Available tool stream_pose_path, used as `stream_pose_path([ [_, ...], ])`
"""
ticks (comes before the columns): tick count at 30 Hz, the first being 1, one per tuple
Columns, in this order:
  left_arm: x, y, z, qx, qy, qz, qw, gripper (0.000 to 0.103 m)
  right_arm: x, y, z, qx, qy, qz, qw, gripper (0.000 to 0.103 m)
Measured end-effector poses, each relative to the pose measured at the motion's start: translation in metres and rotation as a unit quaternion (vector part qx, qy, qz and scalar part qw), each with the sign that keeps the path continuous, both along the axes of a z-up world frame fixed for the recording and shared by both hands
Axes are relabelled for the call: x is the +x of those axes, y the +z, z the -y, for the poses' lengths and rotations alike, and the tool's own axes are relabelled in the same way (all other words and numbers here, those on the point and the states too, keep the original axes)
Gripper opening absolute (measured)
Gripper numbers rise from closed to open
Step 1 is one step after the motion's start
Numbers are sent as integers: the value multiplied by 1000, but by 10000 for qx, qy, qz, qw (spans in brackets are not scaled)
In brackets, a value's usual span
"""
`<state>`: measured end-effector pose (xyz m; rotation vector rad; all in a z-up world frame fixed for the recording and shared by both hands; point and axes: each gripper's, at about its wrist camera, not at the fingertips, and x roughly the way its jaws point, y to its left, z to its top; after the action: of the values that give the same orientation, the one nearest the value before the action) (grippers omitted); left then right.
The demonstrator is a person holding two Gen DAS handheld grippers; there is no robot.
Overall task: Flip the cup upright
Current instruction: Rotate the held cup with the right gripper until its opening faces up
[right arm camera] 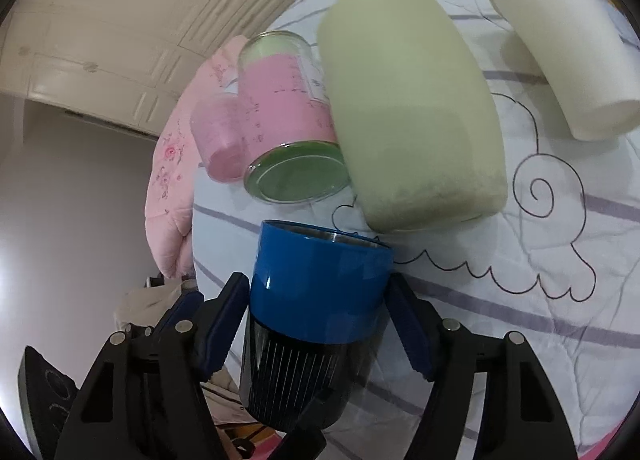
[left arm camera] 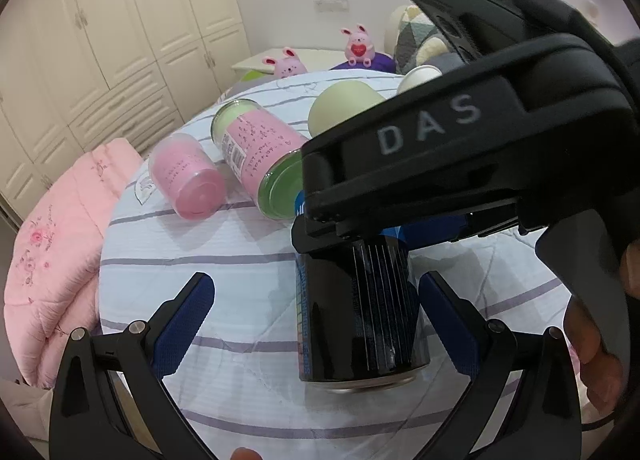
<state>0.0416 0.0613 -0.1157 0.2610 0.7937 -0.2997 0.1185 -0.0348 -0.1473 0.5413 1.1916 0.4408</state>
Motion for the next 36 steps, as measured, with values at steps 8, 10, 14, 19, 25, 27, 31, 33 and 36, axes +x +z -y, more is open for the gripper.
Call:
stream_pose_path([
  [8, -1, -1, -6, -186, 24, -57, 9998, 103, -5, 9, -5, -61, 22, 363, 9993, 71],
  [10, -1, 0, -6, -194, 32, -62, 9998, 103, -7, 13, -7, -116, 40, 451, 9989, 71],
  [14, -6, 0, -3, -182, -15, -124, 9998, 103, -14, 22, -6, -240, 91, 674, 9974, 71],
  [19, -12, 0, -1, -198, -113, -228, 9995, 103, -25, 34, -2, -494, 128, 1050, 9932, 71],
  [25, -18, -1, -4, -322, -197, -398, 9985, 103, -37, 43, 7, -641, 139, 1288, 9895, 71],
  [27, -20, -1, -6, -379, -191, -459, 9980, 103, -45, 44, 14, -704, 168, 1367, 9880, 71],
  [31, -23, -1, -9, -453, -154, -532, 9974, 103, -51, 46, 16, -800, 269, 1567, 9840, 71],
  [33, -25, -1, -10, -486, -147, -525, 9973, 103, -53, 47, 14, -906, 316, 1695, 9809, 71],
  [36, -27, 0, -13, -526, -71, -512, 9973, 103, -59, 53, 13, -1268, 326, 1997, 9711, 71],
])
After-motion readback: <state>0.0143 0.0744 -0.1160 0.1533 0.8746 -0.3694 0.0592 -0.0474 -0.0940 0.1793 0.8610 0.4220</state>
